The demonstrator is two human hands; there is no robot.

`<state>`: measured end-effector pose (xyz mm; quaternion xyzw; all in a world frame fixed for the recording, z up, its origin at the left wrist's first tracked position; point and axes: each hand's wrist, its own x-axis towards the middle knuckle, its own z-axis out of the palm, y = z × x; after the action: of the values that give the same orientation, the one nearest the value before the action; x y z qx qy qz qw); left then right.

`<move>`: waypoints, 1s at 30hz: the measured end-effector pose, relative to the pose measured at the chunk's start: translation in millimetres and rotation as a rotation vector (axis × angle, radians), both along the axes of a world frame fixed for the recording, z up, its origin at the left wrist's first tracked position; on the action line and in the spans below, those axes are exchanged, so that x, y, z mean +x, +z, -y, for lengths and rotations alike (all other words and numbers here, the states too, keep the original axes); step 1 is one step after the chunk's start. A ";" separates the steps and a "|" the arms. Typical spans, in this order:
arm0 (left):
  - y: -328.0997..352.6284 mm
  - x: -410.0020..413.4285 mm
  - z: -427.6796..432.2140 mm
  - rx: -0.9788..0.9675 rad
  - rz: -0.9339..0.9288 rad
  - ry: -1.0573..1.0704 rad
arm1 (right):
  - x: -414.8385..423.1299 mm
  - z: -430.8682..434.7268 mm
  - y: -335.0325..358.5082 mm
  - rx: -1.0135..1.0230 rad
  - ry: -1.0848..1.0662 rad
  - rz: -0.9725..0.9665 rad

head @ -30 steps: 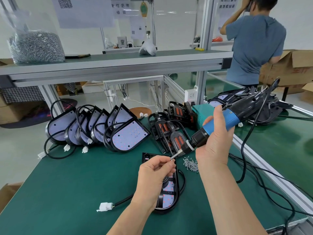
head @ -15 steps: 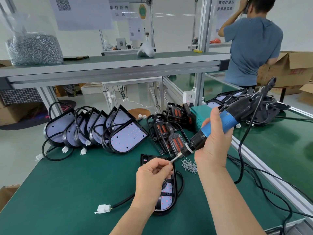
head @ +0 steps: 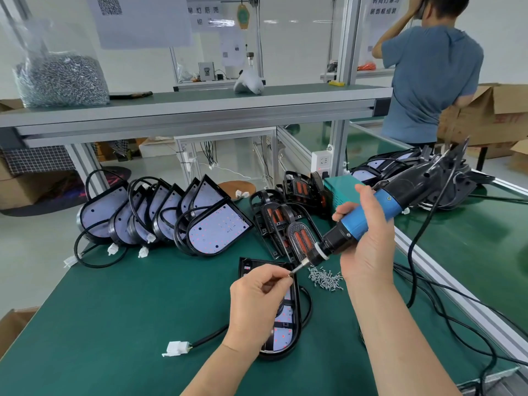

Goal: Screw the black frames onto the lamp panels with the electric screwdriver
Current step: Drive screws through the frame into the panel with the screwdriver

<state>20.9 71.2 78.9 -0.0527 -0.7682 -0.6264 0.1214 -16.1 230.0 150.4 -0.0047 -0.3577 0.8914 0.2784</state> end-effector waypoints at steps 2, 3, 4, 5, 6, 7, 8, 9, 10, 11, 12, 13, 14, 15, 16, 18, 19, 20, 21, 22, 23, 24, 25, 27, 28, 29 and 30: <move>-3.7 -0.7 -2.9 -0.042 -0.011 -0.003 | -3.0 3.9 -1.5 0.018 -0.059 -0.002; -5.2 -1.5 -4.0 -0.056 -0.008 0.000 | -4.4 6.0 -1.5 0.017 -0.080 -0.005; -6.0 -2.4 -4.2 -0.069 -0.001 0.004 | -5.8 7.8 -1.2 0.018 -0.092 -0.011; -6.0 -3.7 -3.7 -0.089 0.007 0.005 | -7.6 9.0 -0.9 0.022 -0.095 -0.022; -5.2 -5.1 -1.8 -0.114 0.007 0.003 | -9.2 9.5 -1.2 0.029 -0.093 -0.027; -4.3 -6.6 1.6 -0.155 -0.004 0.004 | -11.1 9.7 -1.2 0.037 -0.089 -0.027; -3.4 -8.1 6.4 -0.216 -0.029 0.018 | -12.7 9.2 -1.2 0.043 -0.090 -0.024; -3.2 -10.0 12.4 -0.294 -0.063 0.055 | -15.4 8.0 -1.5 0.051 -0.097 -0.019; -3.9 -12.6 19.1 -0.376 -0.085 0.112 | -18.7 6.3 -2.3 0.065 -0.108 -0.013; -5.7 -15.9 26.3 -0.441 -0.071 0.179 | -22.6 5.0 -3.1 0.080 -0.120 -0.007; -7.4 -18.9 32.9 -0.477 -0.011 0.236 | -26.5 4.3 -3.7 0.091 -0.130 -0.004; -9.0 -22.1 38.2 -0.480 0.079 0.262 | -30.8 3.8 -4.4 0.099 -0.135 -0.006; -10.7 -25.1 41.6 -0.461 0.180 0.245 | -35.4 3.9 -5.4 0.104 -0.137 -0.006; -12.8 -28.3 43.1 -0.442 0.274 0.198 | -39.8 4.0 -6.4 0.108 -0.139 -0.001; -14.5 -31.8 43.2 -0.443 0.351 0.143 | -43.8 4.2 -7.4 0.114 -0.141 0.007; -17.3 -39.1 43.1 -0.443 0.451 0.069 | -52.4 4.9 -10.4 0.139 -0.145 0.026; -18.3 -42.6 42.6 -0.412 0.483 0.053 | -56.5 5.5 -12.0 0.154 -0.148 0.034; -19.1 -45.5 42.1 -0.374 0.504 0.041 | -60.4 6.1 -13.8 0.165 -0.150 0.041; -19.6 -48.0 41.1 -0.346 0.518 0.031 | -64.3 7.2 -15.7 0.174 -0.151 0.048; -19.5 -49.4 39.9 -0.328 0.526 0.024 | -67.6 8.4 -17.8 0.183 -0.151 0.056; -19.5 -50.4 38.2 -0.307 0.534 0.021 | -70.7 10.0 -19.9 0.194 -0.148 0.065; -19.4 -51.2 36.4 -0.275 0.542 0.024 | -73.0 11.6 -22.1 0.205 -0.143 0.077; -19.6 -51.5 34.5 -0.237 0.551 0.028 | -75.1 13.5 -24.6 0.214 -0.134 0.091; -20.5 -51.3 31.3 -0.165 0.565 0.033 | -77.2 16.7 -30.5 0.232 -0.116 0.125; -21.0 -51.3 30.6 -0.132 0.569 0.030 | -77.4 17.9 -34.0 0.245 -0.106 0.138; -21.8 -51.6 30.2 -0.103 0.572 0.026 | -77.5 19.1 -37.6 0.262 -0.092 0.148; -22.0 -51.8 29.8 -0.080 0.576 0.022 | -77.0 19.9 -40.9 0.277 -0.075 0.158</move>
<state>-30.9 41.3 56.9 0.1308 -0.7957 -0.5834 -0.0971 -93.1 210.0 109.5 -0.0498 -0.4978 0.8192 0.2804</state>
